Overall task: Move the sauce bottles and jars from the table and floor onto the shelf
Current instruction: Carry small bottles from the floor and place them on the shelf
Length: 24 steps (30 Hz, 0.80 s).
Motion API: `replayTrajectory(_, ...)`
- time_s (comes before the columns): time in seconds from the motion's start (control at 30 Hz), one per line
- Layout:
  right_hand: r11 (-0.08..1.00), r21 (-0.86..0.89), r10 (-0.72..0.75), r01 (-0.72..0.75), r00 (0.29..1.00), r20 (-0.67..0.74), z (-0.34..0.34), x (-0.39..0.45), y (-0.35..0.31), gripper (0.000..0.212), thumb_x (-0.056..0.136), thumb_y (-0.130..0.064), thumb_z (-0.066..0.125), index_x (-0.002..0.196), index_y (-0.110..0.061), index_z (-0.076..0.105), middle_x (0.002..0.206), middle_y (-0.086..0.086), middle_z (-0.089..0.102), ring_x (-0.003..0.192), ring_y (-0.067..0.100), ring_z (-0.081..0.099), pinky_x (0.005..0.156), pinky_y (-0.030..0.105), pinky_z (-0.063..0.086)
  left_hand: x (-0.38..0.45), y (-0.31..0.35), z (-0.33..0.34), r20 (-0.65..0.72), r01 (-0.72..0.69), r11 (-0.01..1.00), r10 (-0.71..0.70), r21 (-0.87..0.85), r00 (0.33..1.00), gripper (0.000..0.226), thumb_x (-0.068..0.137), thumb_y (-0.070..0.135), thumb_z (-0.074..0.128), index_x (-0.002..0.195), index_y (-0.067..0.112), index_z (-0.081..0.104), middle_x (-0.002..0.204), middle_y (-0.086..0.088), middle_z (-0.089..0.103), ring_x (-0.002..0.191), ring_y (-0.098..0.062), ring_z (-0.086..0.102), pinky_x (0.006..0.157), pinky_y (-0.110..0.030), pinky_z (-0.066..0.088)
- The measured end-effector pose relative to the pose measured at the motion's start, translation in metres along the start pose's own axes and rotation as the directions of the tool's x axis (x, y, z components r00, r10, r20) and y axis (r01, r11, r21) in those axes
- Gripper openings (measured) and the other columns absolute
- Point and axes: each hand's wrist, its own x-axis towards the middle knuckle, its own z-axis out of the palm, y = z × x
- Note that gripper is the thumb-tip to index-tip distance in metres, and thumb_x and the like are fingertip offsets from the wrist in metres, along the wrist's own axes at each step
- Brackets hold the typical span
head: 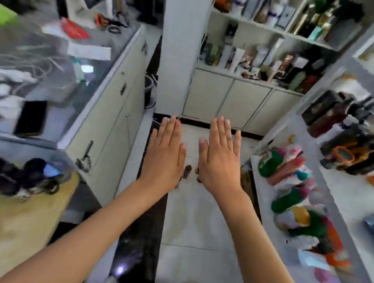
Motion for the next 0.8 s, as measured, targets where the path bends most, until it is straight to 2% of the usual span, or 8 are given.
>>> replayTrajectory(0.13, 0.982, 0.091, -0.171, 0.165, 0.983, 0.061, 0.054, -0.002, -0.102, 0.071, 0.098, -0.045, 0.004, 0.158, -0.009, 0.016, 0.166, 0.007, 0.010, 0.154, 0.014, -0.003, 0.125, 0.040, -0.007, -0.034, -0.090, -0.051, -0.051, 0.150, 0.989, -0.150, 0.005, 0.987, 0.059, 0.102, 0.037, 0.009, 0.154, 0.010, 0.004, 0.163, -0.005, 0.001, 0.149, -0.015, -0.009, 0.121, -0.033, -0.004)
replayTrajectory(0.2, 0.961, 0.145, -0.251, 0.235, 0.963, 0.102, 0.081, -0.007, -0.151, 0.071, 0.098, -0.046, 0.004, 0.157, -0.009, 0.015, 0.166, 0.006, 0.010, 0.153, 0.012, -0.004, 0.124, 0.038, -0.008, -0.057, -0.133, -0.075, -0.066, 0.242, 0.970, -0.242, -0.004, 0.968, 0.057, 0.104, 0.033, 0.015, 0.154, 0.009, 0.005, 0.163, -0.006, 0.002, 0.150, -0.016, -0.008, 0.122, -0.034, -0.003)
replayTrajectory(0.4, 0.874, 0.337, -0.448, 0.349, 0.847, 0.286, 0.148, -0.029, -0.263, 0.054, 0.108, -0.033, 0.026, 0.157, -0.010, 0.020, 0.166, 0.006, 0.014, 0.154, 0.013, 0.002, 0.125, 0.034, -0.003, -0.131, -0.237, -0.115, -0.125, 0.451, 0.885, -0.464, -0.117, 0.877, 0.053, 0.105, 0.031, 0.027, 0.150, 0.004, 0.029, 0.159, -0.009, 0.024, 0.150, -0.019, 0.010, 0.122, -0.034, 0.010)
replayTrajectory(0.5, 0.844, 0.420, -0.494, 0.334, 0.788, 0.367, 0.179, -0.037, -0.293, 0.052, 0.108, -0.031, 0.031, 0.154, -0.009, 0.029, 0.162, 0.009, 0.026, 0.152, 0.018, 0.017, 0.124, 0.034, 0.012, -0.161, -0.275, -0.118, -0.114, 0.555, 0.799, -0.589, -0.232, 0.800, 0.041, 0.102, 0.022, 0.043, 0.138, 0.004, 0.047, 0.146, -0.009, 0.044, 0.142, -0.025, 0.032, 0.117, -0.034, 0.024)
replayTrajectory(0.6, 0.838, 0.481, -0.498, 0.258, 0.722, 0.480, 0.209, -0.041, -0.313, 0.051, 0.106, -0.031, 0.040, 0.153, -0.012, 0.034, 0.157, 0.008, 0.037, 0.147, 0.023, 0.031, 0.118, 0.035, 0.029, -0.182, -0.309, -0.112, -0.074, 0.666, 0.663, -0.725, -0.342, 0.684, 0.033, 0.095, 0.013, 0.055, 0.127, 0.007, 0.055, 0.126, -0.007, 0.055, 0.114, -0.025, 0.054, 0.094, -0.029, 0.041)
replayTrajectory(0.67, 0.860, 0.473, -0.456, 0.189, 0.701, 0.549, 0.226, -0.038, -0.322, 0.052, 0.103, -0.029, 0.046, 0.151, -0.013, 0.036, 0.154, 0.008, 0.042, 0.142, 0.025, 0.038, 0.111, 0.035, 0.035, -0.188, -0.328, -0.106, -0.018, 0.719, 0.510, -0.821, -0.472, 0.571, 0.033, 0.091, 0.003, 0.057, 0.124, 0.007, 0.058, 0.121, -0.008, 0.060, 0.104, -0.024, 0.059, 0.089, -0.030, 0.045)
replayTrajectory(0.73, 0.881, 0.455, -0.404, 0.127, 0.704, 0.585, 0.245, -0.033, -0.330, 0.049, 0.101, -0.025, 0.051, 0.147, -0.013, 0.041, 0.149, 0.010, 0.047, 0.136, 0.027, 0.044, 0.107, 0.036, 0.038, -0.189, -0.343, -0.101, 0.031, 0.724, 0.351, -0.889, -0.594, 0.457, 0.034, 0.089, -0.003, 0.055, 0.122, 0.005, 0.059, 0.120, -0.010, 0.062, 0.102, -0.022, 0.060, 0.092, -0.034, 0.048)
replayTrajectory(0.8, 0.896, 0.438, -0.353, 0.073, 0.716, 0.602, 0.264, -0.027, -0.336, 0.043, 0.098, -0.023, 0.053, 0.140, -0.014, 0.048, 0.145, 0.010, 0.051, 0.129, 0.030, 0.050, 0.102, 0.038, 0.043, -0.189, -0.356, -0.094, 0.038, 0.719, 0.282, -0.919, -0.635, 0.393, 0.034, 0.088, -0.007, 0.054, 0.120, 0.004, 0.061, 0.118, -0.010, 0.063, 0.100, -0.018, 0.059, 0.091, -0.032, 0.048)
